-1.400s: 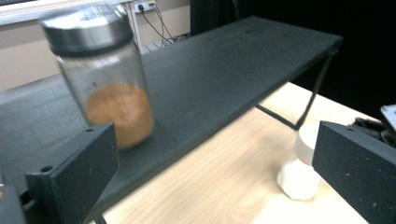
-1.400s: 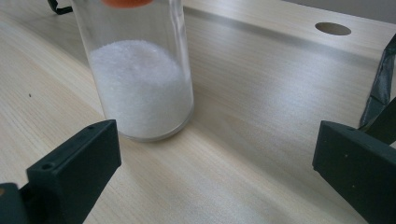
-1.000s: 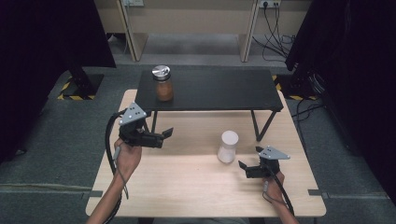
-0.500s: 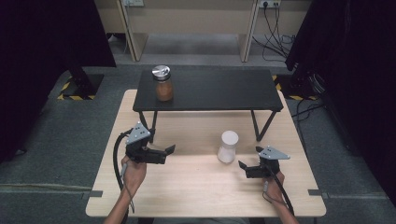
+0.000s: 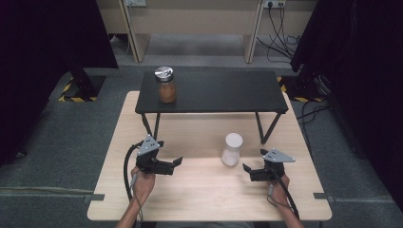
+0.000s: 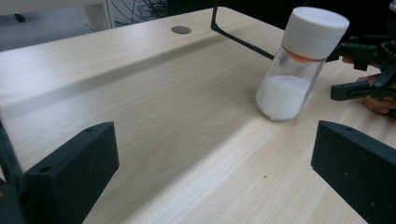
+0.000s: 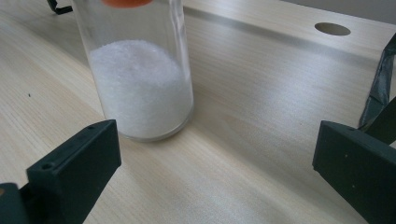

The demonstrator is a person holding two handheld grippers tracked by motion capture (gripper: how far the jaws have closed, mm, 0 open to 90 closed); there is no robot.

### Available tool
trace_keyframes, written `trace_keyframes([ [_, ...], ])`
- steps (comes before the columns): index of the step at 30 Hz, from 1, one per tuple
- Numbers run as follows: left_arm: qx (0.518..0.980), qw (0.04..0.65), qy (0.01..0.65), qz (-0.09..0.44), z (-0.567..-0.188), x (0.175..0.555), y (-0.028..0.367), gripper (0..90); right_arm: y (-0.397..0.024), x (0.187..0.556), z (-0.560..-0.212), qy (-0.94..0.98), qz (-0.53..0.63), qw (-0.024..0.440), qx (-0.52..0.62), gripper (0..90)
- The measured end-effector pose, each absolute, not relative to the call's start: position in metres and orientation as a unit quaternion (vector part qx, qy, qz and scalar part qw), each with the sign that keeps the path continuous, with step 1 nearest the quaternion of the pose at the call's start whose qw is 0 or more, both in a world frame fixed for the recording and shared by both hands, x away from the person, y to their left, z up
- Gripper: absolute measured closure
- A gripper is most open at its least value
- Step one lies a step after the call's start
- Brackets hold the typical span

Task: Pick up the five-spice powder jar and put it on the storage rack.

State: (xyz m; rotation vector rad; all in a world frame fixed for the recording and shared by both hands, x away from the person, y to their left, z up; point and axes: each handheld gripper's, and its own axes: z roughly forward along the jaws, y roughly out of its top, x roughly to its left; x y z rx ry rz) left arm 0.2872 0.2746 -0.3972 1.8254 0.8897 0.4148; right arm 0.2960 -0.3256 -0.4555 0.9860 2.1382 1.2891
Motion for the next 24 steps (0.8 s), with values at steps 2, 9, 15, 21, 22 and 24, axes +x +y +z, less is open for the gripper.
trace_keyframes([
  [2,0.758,0.507,0.372,0.173,-0.402,0.287,0.274,0.1,-0.326,0.296,-0.456,0.776,0.468,0.227,0.358,1.1],
  [9,0.755,0.506,0.379,0.172,-0.419,0.288,0.277,0.0,-0.326,0.296,-0.456,0.776,0.468,0.227,0.357,1.0],
  [15,0.752,0.508,0.383,0.172,-0.433,0.289,0.28,0.1,-0.326,0.296,-0.456,0.776,0.468,0.227,0.357,1.1],
  [21,0.754,0.506,0.381,0.174,-0.445,0.291,0.281,0.0,-0.326,0.296,-0.456,0.776,0.469,0.226,0.356,1.0],
  [22,0.753,0.507,0.38,0.176,-0.448,0.291,0.28,0.0,-0.326,0.296,-0.456,0.776,0.468,0.226,0.356,1.1],
  [24,0.756,0.503,0.379,0.176,-0.453,0.292,0.28,0.0,-0.326,0.296,-0.456,0.777,0.468,0.226,0.355,1.1],
])
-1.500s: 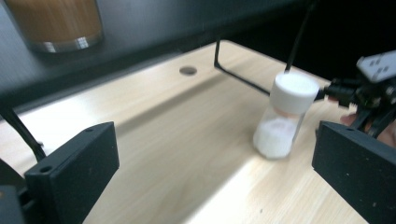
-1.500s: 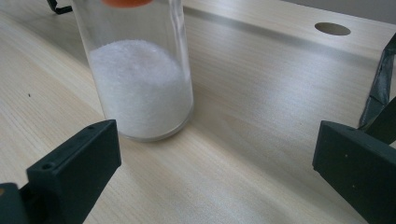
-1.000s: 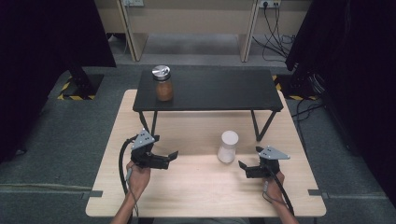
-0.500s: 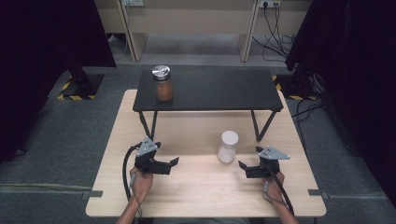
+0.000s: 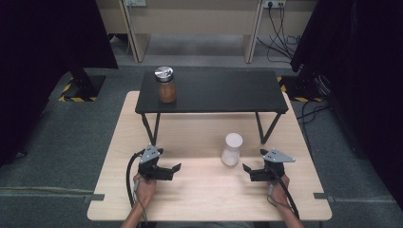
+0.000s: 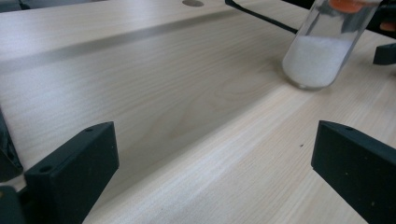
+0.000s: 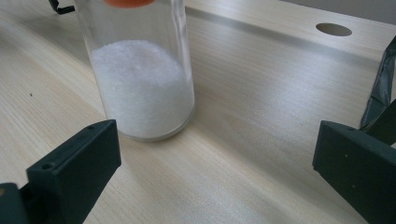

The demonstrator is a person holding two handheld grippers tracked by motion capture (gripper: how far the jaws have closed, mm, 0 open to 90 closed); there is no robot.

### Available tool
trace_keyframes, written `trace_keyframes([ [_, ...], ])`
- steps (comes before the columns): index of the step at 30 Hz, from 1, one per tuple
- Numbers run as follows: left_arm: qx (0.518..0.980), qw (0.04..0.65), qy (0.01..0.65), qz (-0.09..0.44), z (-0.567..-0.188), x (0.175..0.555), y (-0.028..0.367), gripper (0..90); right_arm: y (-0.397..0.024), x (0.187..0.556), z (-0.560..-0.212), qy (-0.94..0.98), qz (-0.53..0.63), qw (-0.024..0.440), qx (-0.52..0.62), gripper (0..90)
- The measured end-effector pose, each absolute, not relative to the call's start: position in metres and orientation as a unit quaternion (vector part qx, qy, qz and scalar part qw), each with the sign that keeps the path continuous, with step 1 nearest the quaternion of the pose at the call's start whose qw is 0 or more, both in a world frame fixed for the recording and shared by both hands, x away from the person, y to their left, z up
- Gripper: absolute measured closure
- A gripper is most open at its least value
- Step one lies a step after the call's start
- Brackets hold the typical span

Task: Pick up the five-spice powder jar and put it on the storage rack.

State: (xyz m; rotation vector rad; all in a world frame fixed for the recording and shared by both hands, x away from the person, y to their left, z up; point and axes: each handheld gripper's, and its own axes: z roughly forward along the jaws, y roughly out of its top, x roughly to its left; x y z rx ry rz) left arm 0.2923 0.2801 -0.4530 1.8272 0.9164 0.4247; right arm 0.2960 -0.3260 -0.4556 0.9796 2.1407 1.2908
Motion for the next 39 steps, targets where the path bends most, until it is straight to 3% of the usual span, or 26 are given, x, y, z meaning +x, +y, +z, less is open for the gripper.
trace_keyframes([
  [12,0.744,0.517,0.392,0.159,-0.471,0.298,0.292,0.0,-0.326,0.296,-0.456,0.776,0.469,0.226,0.356,1.1],
  [39,0.757,0.503,0.384,0.164,-0.468,0.3,0.284,0.0,-0.327,0.294,-0.456,0.775,0.47,0.227,0.357,1.1],
])
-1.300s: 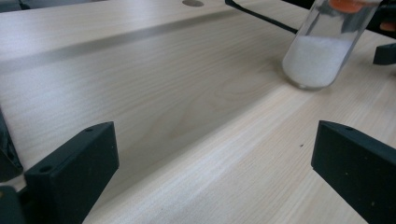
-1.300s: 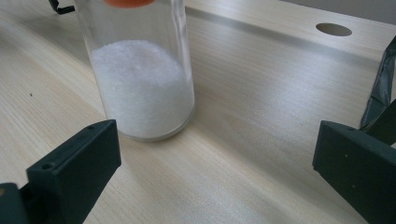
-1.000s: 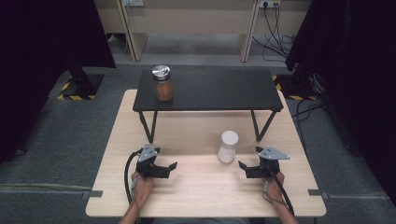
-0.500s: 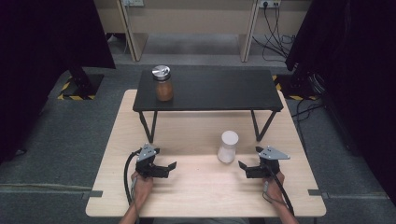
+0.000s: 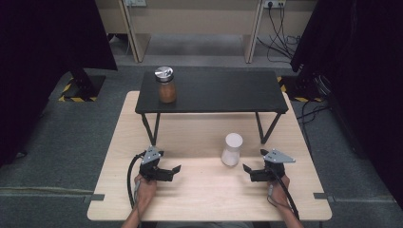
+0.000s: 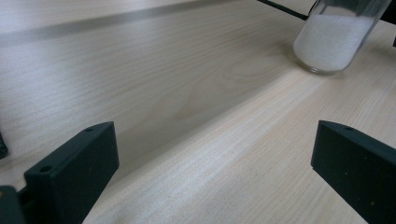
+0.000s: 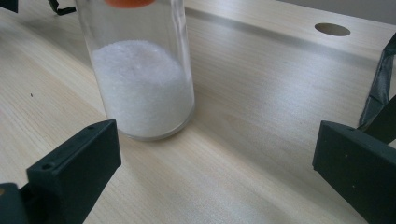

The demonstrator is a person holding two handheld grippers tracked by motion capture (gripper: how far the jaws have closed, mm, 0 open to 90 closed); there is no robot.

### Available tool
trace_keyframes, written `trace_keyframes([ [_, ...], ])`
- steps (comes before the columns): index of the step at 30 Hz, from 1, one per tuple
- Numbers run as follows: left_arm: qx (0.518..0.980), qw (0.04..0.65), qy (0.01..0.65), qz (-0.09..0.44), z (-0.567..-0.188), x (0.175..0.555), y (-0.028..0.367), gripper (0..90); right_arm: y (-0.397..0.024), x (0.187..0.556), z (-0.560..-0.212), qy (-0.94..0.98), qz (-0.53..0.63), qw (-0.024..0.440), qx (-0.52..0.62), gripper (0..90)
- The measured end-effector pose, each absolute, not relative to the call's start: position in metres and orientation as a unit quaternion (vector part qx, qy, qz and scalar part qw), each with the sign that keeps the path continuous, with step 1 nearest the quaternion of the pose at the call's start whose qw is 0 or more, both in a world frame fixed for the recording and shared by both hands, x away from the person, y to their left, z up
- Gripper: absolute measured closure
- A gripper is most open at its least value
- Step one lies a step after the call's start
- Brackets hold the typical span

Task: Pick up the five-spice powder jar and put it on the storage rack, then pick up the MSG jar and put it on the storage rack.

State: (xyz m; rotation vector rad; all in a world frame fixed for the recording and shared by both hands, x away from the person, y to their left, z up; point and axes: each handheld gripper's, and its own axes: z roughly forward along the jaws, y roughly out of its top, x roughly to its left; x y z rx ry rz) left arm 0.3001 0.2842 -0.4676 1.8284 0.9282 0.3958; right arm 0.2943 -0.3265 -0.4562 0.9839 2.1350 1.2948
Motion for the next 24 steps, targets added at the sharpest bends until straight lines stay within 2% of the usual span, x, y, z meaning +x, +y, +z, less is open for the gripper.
trace_keyframes([
  [24,0.757,0.502,0.385,0.163,-0.4674,0.3002,0.284,0.1,-0.3285,0.2957,-0.4565,0.774,0.474,0.222,0.357,1.0],
])
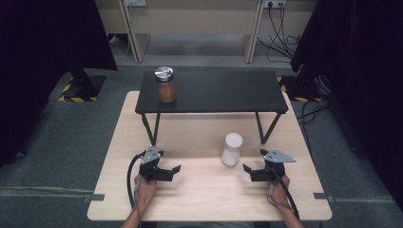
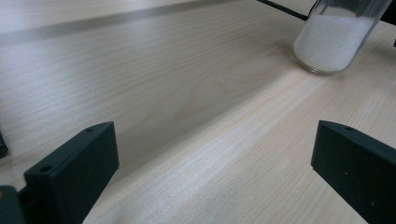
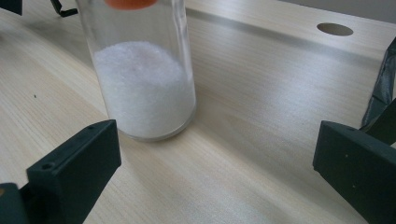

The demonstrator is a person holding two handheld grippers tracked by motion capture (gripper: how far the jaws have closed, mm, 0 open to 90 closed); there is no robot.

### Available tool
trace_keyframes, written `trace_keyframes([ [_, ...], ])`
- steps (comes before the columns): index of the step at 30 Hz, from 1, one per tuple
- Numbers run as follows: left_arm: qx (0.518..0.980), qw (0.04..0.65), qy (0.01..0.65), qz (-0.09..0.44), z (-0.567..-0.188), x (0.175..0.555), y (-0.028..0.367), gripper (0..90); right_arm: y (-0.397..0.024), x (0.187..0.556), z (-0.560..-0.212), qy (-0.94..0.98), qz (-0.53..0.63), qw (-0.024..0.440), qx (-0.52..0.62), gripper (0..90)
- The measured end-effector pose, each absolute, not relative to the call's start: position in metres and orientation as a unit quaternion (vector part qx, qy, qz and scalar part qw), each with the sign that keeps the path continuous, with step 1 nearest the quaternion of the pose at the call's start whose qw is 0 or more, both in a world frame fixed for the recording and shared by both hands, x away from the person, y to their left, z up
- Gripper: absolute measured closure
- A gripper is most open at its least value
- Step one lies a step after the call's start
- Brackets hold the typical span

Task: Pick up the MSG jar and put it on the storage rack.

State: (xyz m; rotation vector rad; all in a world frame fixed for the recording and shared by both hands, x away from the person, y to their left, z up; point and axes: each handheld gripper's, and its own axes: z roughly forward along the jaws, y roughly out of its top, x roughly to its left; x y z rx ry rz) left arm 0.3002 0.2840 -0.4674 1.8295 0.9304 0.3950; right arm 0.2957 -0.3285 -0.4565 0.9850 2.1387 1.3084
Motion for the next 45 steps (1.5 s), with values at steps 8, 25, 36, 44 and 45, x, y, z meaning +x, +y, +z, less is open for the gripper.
trace_keyframes([
  [8,0.757,0.502,0.386,0.162,-0.467,0.3,0.284,0.1,-0.33,0.296,-0.457,0.773,0.476,0.22,0.356,1.0],
  [25,0.758,0.501,0.385,0.162,-0.467,0.301,0.284,0.1,-0.333,0.295,-0.461,0.765,0.491,0.219,0.355,0.9],
  [36,0.758,0.5,0.385,0.162,-0.467,0.301,0.284,0.1,-0.337,0.299,-0.462,0.767,0.512,0.202,0.33,0.5],
  [44,0.759,0.5,0.385,0.162,-0.467,0.301,0.283,0.1,-0.327,0.297,-0.46,0.756,0.53,0.199,0.328,0.7],
  [45,0.759,0.5,0.385,0.162,-0.467,0.301,0.283,0.1,-0.325,0.296,-0.459,0.754,0.532,0.199,0.33,0.9],
])
